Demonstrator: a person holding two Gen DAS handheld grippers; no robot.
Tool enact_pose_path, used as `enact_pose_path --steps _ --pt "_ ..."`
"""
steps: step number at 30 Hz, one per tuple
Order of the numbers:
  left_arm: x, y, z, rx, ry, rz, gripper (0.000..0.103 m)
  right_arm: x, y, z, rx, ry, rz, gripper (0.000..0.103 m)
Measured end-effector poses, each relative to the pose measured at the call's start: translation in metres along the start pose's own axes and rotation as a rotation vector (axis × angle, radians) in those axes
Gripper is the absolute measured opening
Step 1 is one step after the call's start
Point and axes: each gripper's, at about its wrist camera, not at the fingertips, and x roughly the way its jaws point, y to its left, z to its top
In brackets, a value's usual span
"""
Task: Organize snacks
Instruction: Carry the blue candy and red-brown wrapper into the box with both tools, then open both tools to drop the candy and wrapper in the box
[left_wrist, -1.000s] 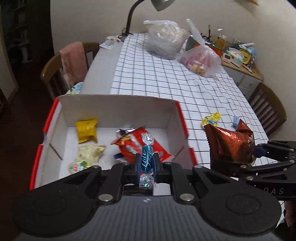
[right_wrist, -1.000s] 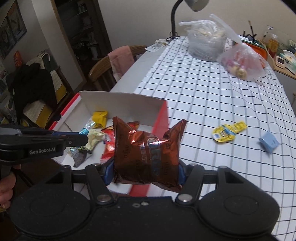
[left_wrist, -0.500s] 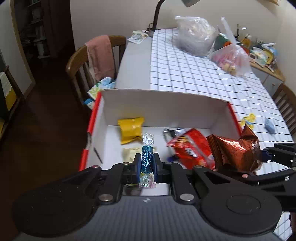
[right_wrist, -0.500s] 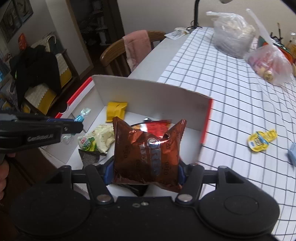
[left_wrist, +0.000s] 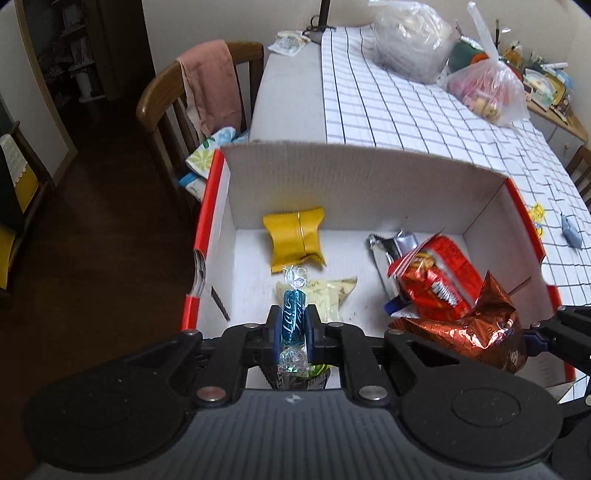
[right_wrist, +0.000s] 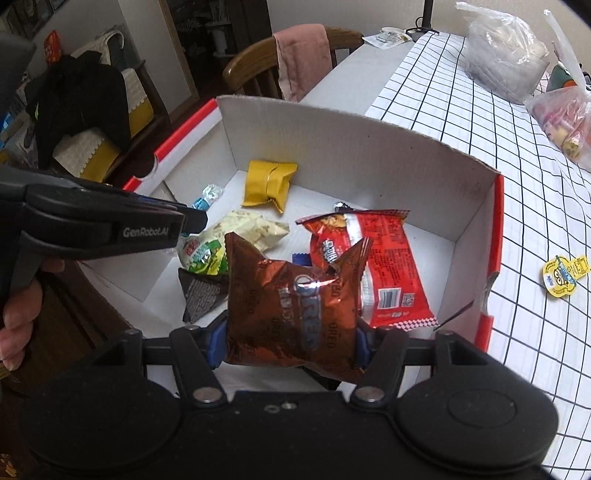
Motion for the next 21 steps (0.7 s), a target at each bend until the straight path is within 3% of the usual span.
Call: enact_pose_path --steps 13,21 --pt "0.012 -0.004 -0.009 0.007 0.034 0.001 0.012 0.005 0.002 -0.001 0.008 0.007 -0.035 0.066" --pt "0.01 -0.004 -0.012 -0.004 0.037 -0.014 0.016 -0.005 -0.003 -0.001 0.022 -0.013 -0.013 0.07"
